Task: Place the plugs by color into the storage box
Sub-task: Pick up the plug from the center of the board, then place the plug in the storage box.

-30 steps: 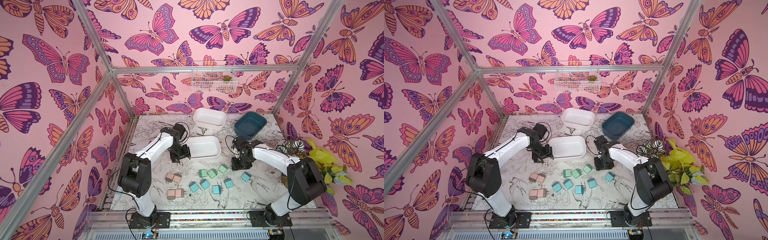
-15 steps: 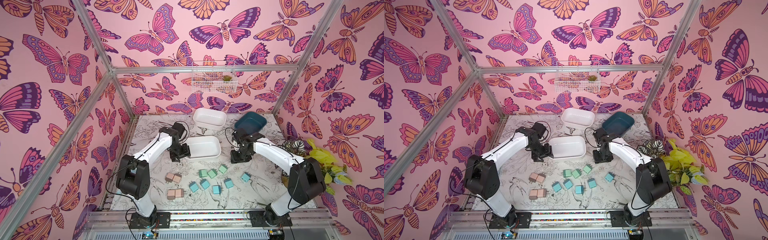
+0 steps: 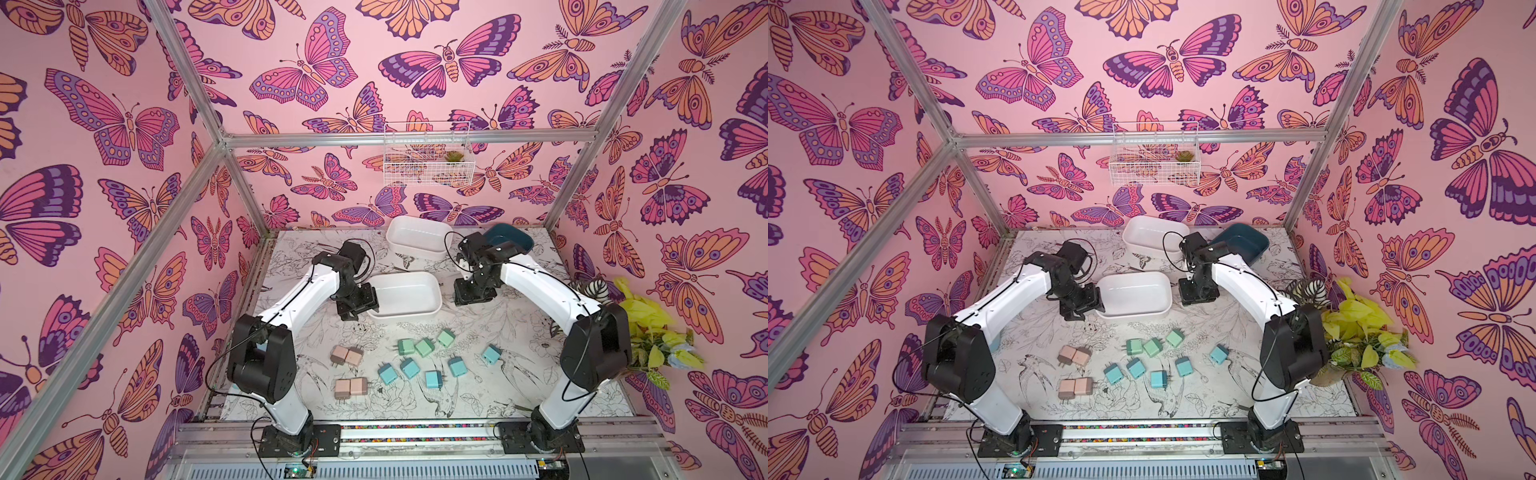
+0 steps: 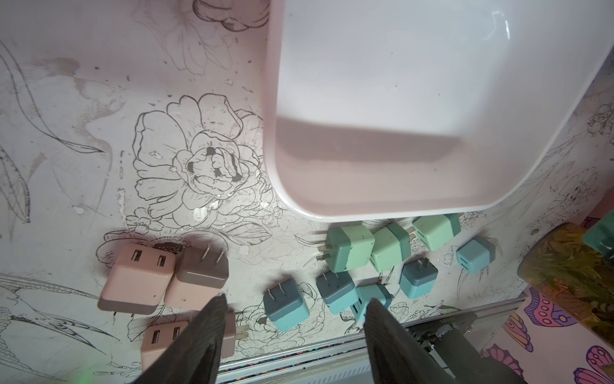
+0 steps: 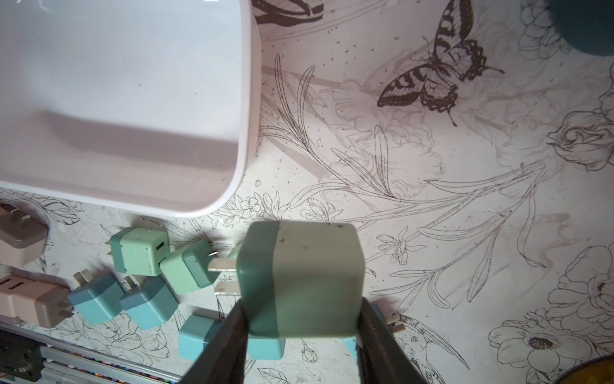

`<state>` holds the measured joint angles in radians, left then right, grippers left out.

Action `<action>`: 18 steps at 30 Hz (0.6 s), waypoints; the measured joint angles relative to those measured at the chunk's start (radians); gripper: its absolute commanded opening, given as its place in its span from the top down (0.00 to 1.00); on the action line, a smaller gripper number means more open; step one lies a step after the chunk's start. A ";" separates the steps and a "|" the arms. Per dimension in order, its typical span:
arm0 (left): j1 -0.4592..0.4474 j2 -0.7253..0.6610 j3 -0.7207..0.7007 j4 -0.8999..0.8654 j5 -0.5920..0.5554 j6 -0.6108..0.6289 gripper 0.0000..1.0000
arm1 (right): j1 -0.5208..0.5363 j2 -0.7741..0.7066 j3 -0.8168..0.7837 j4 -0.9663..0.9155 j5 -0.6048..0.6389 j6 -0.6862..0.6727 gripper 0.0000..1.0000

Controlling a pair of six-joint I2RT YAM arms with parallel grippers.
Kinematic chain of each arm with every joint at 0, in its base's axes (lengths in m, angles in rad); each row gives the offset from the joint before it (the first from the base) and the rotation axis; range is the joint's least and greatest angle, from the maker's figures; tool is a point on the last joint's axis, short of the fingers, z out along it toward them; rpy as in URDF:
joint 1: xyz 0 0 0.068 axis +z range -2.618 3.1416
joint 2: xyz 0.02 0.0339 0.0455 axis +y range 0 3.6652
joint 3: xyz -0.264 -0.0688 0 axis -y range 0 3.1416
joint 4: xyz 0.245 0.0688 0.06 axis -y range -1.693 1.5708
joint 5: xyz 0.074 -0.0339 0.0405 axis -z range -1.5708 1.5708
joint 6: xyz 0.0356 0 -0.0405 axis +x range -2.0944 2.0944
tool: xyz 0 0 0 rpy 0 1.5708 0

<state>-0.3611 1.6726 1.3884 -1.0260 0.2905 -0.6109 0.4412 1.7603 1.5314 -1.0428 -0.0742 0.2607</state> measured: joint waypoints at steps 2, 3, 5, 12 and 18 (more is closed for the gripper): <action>0.008 -0.011 -0.004 0.000 -0.001 0.000 0.32 | 0.006 0.034 0.040 -0.008 -0.005 0.000 0.57; 0.014 -0.018 -0.008 0.000 -0.002 0.000 0.32 | 0.012 0.056 0.069 -0.013 -0.008 0.000 0.57; 0.024 -0.030 -0.018 -0.001 -0.003 0.000 0.32 | 0.027 0.101 0.128 -0.021 -0.014 0.000 0.57; 0.064 -0.066 -0.045 -0.004 -0.007 0.000 0.32 | 0.085 0.267 0.335 -0.032 -0.035 0.001 0.57; 0.090 -0.081 -0.058 -0.019 -0.007 0.000 0.32 | 0.111 0.398 0.446 -0.040 -0.050 0.002 0.56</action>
<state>-0.2707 1.5913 1.3308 -1.0447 0.2832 -0.6106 0.5526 2.1582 1.9778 -1.0824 -0.1246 0.2630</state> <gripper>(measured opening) 0.683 0.485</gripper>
